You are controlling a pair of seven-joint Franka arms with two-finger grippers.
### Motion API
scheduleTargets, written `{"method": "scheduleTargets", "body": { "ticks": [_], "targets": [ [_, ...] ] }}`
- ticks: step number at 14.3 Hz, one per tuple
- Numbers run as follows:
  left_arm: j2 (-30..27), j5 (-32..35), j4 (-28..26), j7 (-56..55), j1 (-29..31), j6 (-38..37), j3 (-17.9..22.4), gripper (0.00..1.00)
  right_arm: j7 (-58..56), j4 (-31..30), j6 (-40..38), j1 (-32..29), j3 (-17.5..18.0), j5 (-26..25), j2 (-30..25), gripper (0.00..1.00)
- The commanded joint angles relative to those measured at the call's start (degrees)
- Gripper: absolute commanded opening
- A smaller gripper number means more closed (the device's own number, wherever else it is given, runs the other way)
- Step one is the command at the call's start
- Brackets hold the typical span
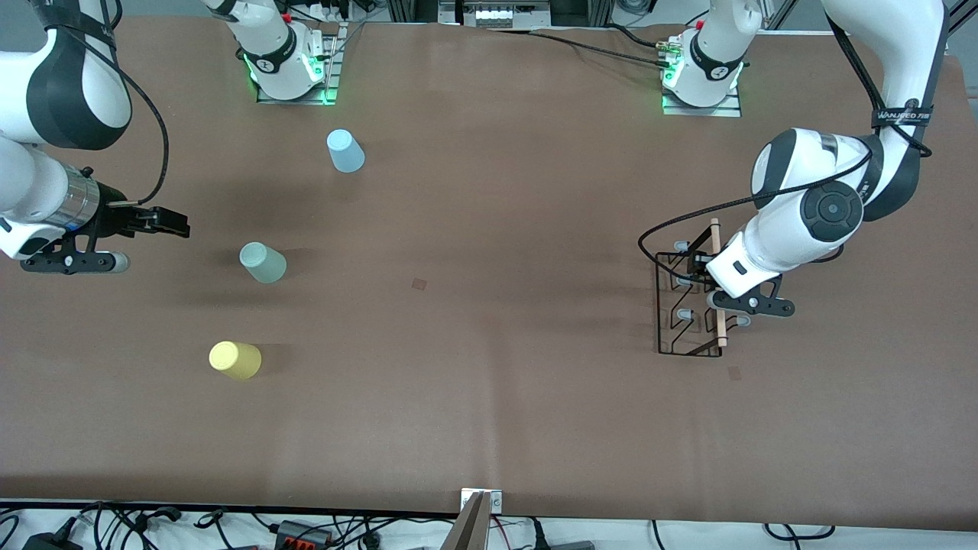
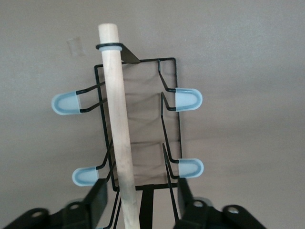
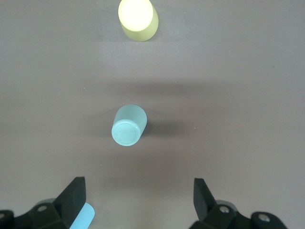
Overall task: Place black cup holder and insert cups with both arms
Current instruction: 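Lift the holder with the left gripper while the right gripper grasps the teal cup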
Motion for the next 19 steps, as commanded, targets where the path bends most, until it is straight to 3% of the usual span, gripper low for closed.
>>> {"method": "scheduleTargets", "body": {
  "ticks": [1,4,6,7,12,19],
  "targets": [
    [-1.02,1.32,-2.15,0.94,0.71,2.07,0.04,0.45,0.28,-0.03,0.2,0.19,0.05,0.17,-0.44,1.0],
    [-0.85,1.32,-2.15,1.64,1.76,2.16,0.03,0.27,0.02,0.15,0.38,0.19,0.05,0.17,-0.7,1.0],
    [-0.05,1.24,-1.45,1.55,2.11,1.46,0.21,0.06,0.28,0.15,1.25,0.28,0.05,0.35,-0.97,1.0],
    [-0.14,1.24,-1.28,1.55,2.29,0.93,0.21,0.01,0.37,-0.02,2.65,0.62,0.05,0.35,-0.88,1.0],
    [-0.23,0.54,4.42,1.38,0.63,-6.08,-0.14,0.01,0.46,-3.18,4.51,0.72,0.05,0.35,-0.35,1.0],
    [1.61,-2.28,14.0,-2.21,-8.33,-12.6,-0.14,0.0,7.49,-11.88,9.77,3.88,0.14,-0.09,0.96,1.0]
  ]
}}
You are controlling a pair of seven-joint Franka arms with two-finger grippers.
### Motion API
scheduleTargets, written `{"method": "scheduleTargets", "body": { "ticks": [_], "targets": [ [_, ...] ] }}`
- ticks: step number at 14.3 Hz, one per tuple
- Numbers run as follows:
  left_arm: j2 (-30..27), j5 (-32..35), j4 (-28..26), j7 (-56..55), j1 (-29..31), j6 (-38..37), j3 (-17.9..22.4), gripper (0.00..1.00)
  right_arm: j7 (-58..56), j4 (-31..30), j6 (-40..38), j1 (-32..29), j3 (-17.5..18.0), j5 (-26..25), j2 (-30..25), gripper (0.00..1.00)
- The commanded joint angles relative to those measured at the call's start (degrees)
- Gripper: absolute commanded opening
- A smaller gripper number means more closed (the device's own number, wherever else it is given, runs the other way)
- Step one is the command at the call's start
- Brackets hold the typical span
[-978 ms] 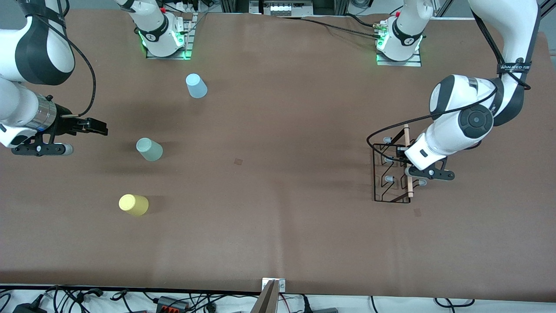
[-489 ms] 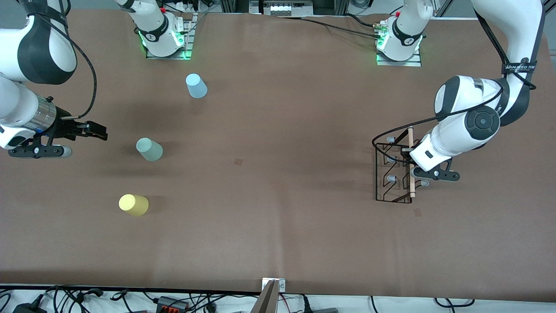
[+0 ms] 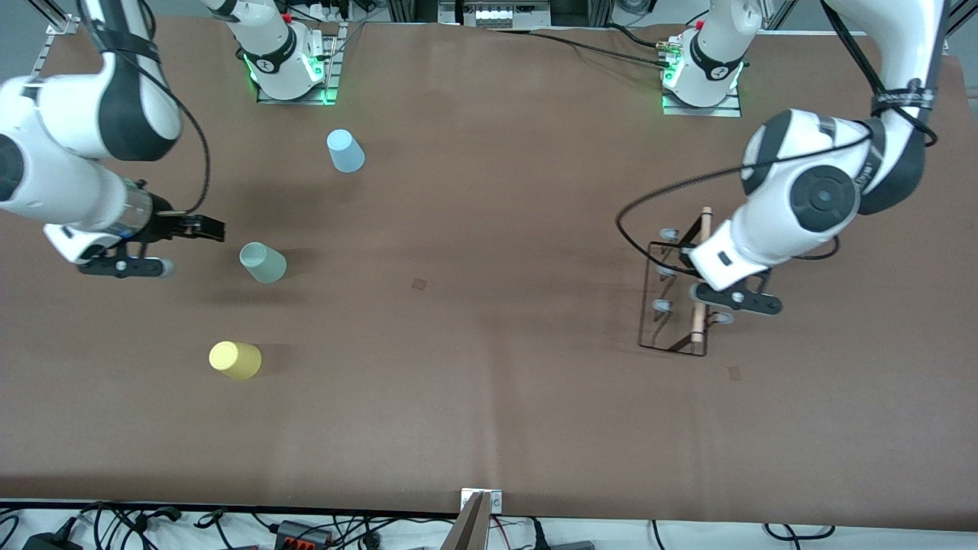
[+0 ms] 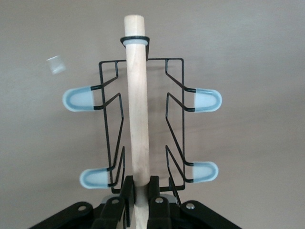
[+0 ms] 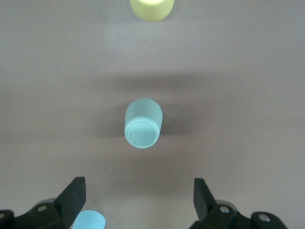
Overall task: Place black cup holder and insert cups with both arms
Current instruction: 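Lift the holder with the left gripper while the right gripper grasps the teal cup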
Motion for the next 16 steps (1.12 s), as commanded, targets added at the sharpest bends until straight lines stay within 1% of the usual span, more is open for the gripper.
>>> {"method": "scheduleTargets", "body": {
  "ticks": [1,2,4,7,8,11,15,16],
  "targets": [
    [2.59,-1.96,6.64,-2.79,-3.21,-4.55,0.28,0.01,0.96,-3.97,4.1,-0.06,-0.03,-0.15,1.29,1.0],
    [3.99,-3.1,9.36,-4.37,-4.35,-6.57,0.19,0.0,0.7,-4.15,5.33,-0.06,-0.03,-0.15,2.78,1.0],
    [4.88,-4.86,12.62,-8.05,-6.64,-8.43,0.28,0.01,0.61,-4.15,7.7,0.99,-0.03,-0.15,5.25,1.0],
    [5.58,-9.34,14.22,-12.54,-9.19,-8.44,0.19,0.0,0.61,-4.24,9.56,1.08,-0.03,-0.15,8.68,1.0],
    [6.02,-10.22,15.53,-14.21,-10.85,-8.44,0.28,0.01,0.7,-4.24,9.82,1.08,-0.03,-0.15,9.38,1.0],
    [7.16,-10.41,17.03,-21.32,-17.0,-7.91,0.28,0.01,0.61,-4.24,10.44,1.08,-0.03,-0.15,11.58,1.0],
    [13.65,-10.14,24.4,-30.29,-23.07,-6.86,0.37,0.0,0.7,-4.24,10.62,0.91,-0.03,-0.07,13.17,1.0],
    [14.98,-9.97,25.46,-32.14,-24.91,-6.16,0.54,0.0,0.7,-4.24,10.88,0.82,-0.03,0.02,13.95,1.0]
  ]
}}
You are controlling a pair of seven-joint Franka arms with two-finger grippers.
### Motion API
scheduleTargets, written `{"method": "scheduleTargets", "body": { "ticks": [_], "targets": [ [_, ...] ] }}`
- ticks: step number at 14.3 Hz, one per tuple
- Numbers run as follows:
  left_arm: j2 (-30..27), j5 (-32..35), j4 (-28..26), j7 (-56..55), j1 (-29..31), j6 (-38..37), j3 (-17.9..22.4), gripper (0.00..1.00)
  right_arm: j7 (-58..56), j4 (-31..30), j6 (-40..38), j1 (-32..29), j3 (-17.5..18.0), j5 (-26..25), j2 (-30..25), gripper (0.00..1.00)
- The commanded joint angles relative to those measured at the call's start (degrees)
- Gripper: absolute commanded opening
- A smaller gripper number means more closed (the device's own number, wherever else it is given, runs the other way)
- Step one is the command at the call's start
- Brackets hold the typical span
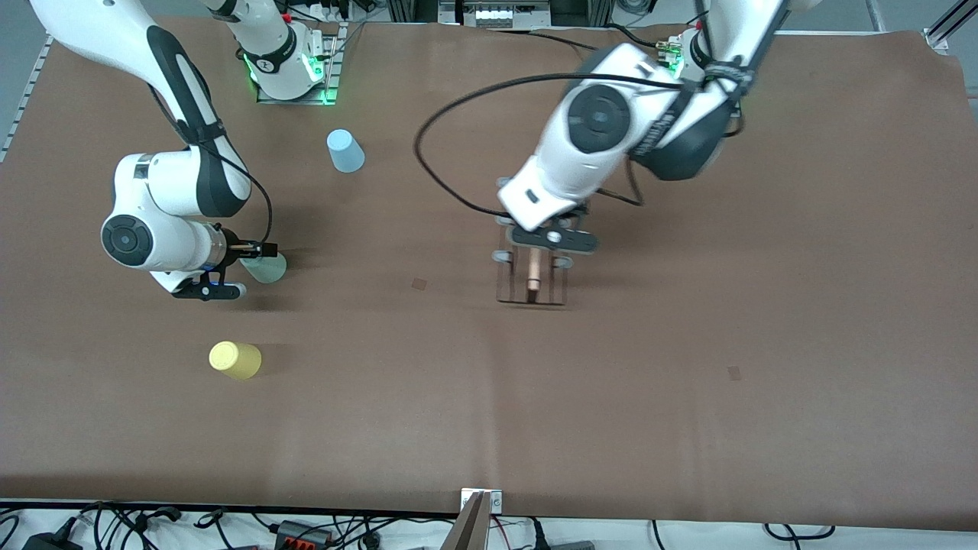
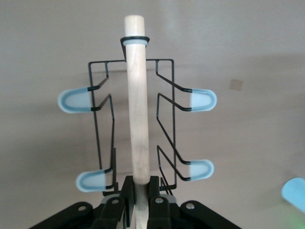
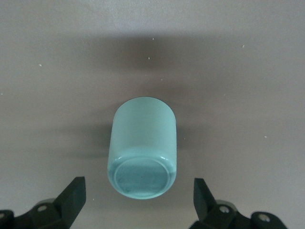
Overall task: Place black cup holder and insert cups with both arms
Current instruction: 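Lower the holder mid-table with the left gripper while the right gripper lifts the cup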
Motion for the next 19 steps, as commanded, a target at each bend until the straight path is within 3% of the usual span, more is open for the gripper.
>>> {"method": "scheduleTargets", "body": {
  "ticks": [1,6,7,9,11,13,16,19],
  "targets": [
    [5.72,-0.13,6.88,-3.97,-3.72,1.06,1.1,0.0,0.61,-0.27,1.44,-0.03,-0.02,0.11,1.42,1.0],
    [8.71,-0.04,6.89,-5.47,-6.1,7.48,1.2,0.0,0.61,-0.18,2.23,-0.03,-0.02,0.11,2.21,1.0],
    [9.41,-0.04,6.89,-5.74,-6.46,7.75,1.37,0.0,0.52,-0.18,2.23,-0.03,-0.02,0.11,2.21,0.93],
    [10.12,0.04,6.89,-5.83,-6.64,8.71,1.37,0.0,0.52,0.08,2.15,-0.03,-0.02,0.11,2.21,0.66],
    [10.99,0.13,6.8,-6.09,-6.64,9.33,1.46,0.0,0.52,0.52,1.8,-0.12,-0.02,0.11,2.13,0.46],
    [12.14,0.13,6.8,-6.18,-6.64,10.3,1.46,0.0,0.52,1.57,1.18,-0.12,-0.11,0.11,1.95,0.33],
    [12.14,1.27,6.71,-8.71,-6.72,10.39,1.37,0.0,0.43,5.25,-2.93,-0.03,-0.02,0.11,1.42,0.27],
    [12.23,1.27,6.45,-10.22,-6.72,10.39,1.28,0.01,0.26,13.76,-12.41,0.23,0.07,0.37,1.51,0.27]
  ]
}}
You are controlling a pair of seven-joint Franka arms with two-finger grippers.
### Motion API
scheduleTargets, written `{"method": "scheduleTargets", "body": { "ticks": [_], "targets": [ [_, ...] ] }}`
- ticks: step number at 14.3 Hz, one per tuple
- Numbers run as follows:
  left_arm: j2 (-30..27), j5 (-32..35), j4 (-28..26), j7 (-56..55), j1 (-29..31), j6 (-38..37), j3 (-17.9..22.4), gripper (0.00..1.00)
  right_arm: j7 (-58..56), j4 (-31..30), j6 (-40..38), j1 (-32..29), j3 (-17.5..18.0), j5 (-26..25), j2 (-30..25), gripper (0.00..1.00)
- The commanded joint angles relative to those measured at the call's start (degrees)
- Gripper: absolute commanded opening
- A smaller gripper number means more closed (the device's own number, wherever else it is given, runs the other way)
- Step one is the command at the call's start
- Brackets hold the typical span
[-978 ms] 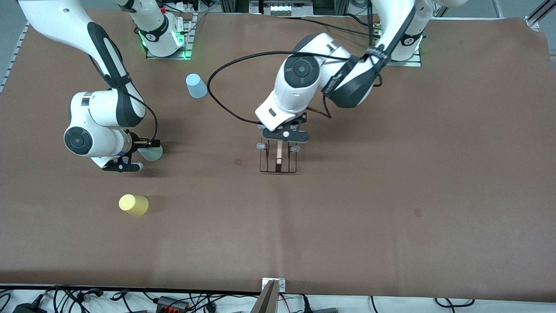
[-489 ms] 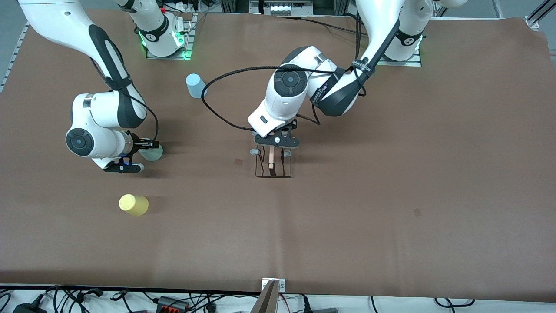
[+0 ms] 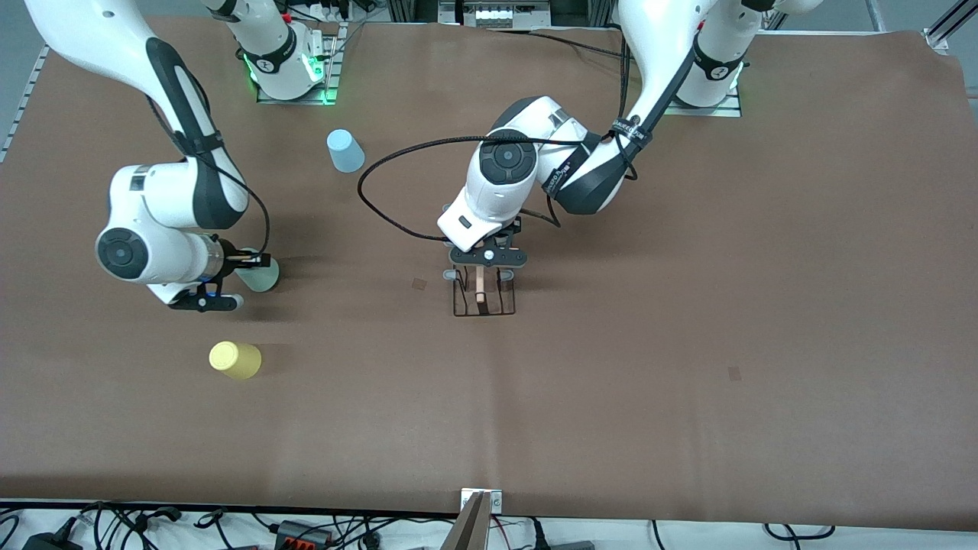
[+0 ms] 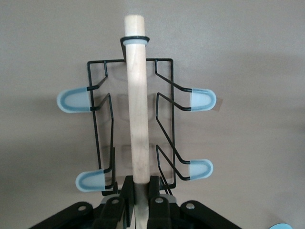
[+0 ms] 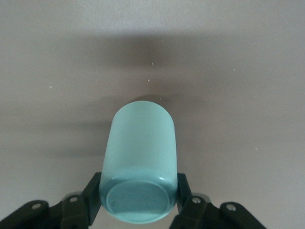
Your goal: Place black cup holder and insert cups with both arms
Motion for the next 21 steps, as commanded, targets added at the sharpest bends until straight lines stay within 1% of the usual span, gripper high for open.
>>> {"method": "scheduleTargets", "body": {
  "ticks": [1,3,4,5,6,7,8,9,10,11,14,15,17,19,21],
  "targets": [
    [0.49,0.97,1.87,-2.02,-0.77,-0.69,0.59,0.1,0.34,7.22,-8.09,0.48,0.46,0.37,-0.55,0.27],
    [0.66,0.79,1.87,-2.55,-0.6,-0.69,0.5,0.35,0.52,10.83,-11.17,0.84,1.34,1.51,-0.64,0.28],
    [0.49,0.79,1.96,-2.46,-0.6,-1.04,0.59,0.58,0.61,12.06,-12.32,1.1,1.51,1.86,-0.55,0.28],
    [-0.38,0.88,2.22,-2.46,-0.42,-1.56,0.67,0.69,1.04,12.68,-13.2,1.54,2.04,1.87,-0.55,0.28],
    [-1.69,0.97,2.31,-2.11,0.27,-3.48,0.76,0.78,1.22,12.69,-13.73,2.06,2.3,1.87,-0.64,0.27],
    [-3.01,0.88,2.66,-1.76,1.67,-7.07,0.85,1.0,1.22,12.69,-13.82,2.42,2.48,1.95,-0.64,0.28],
    [-3.46,0.79,2.75,-1.15,3.34,-9.45,0.59,1.0,1.14,12.69,-13.91,2.59,2.57,1.87,-0.64,0.28],
    [-5.38,0.97,2.67,0.69,4.84,-10.52,0.76,1.0,1.14,12.77,-14.43,2.86,2.75,1.95,-0.64,0.28],
    [-7.05,1.05,2.58,2.71,5.81,-10.97,1.02,1.0,1.22,13.12,-14.96,3.29,3.88,1.95,-0.73,0.28],
    [-8.46,1.14,2.49,4.81,8.6,-11.49,1.2,1.0,1.22,13.39,-15.75,3.65,4.67,1.95,-1.08,0.28],
    [-11.8,1.23,2.58,12.36,15.73,-17.64,1.2,1.0,2.53,15.14,-17.85,3.74,7.57,1.95,-1.17,0.28],
    [-12.86,1.23,2.58,15.09,17.66,-19.04,1.2,1.0,3.5,16.11,-19.17,3.74,9.49,1.95,-1.17,0.28],
    [-14.36,1.32,2.58,17.66,21.36,-21.51,1.2,1.0,6.48,17.08,-20.06,3.74,14.5,1.95,-1.52,0.28],
    [-16.46,1.75,2.58,19.86,23.04,-24.4,1.2,1.0,11.92,17.08,-19.89,3.74,20.12,1.87,-1.7,0.28],
    [-19.45,8.31,2.58,22.04,23.31,-27.66,1.2,1.0,17.98,17.08,-19.1,4.26,25.13,1.87,-1.43,0.28]
  ]
}}
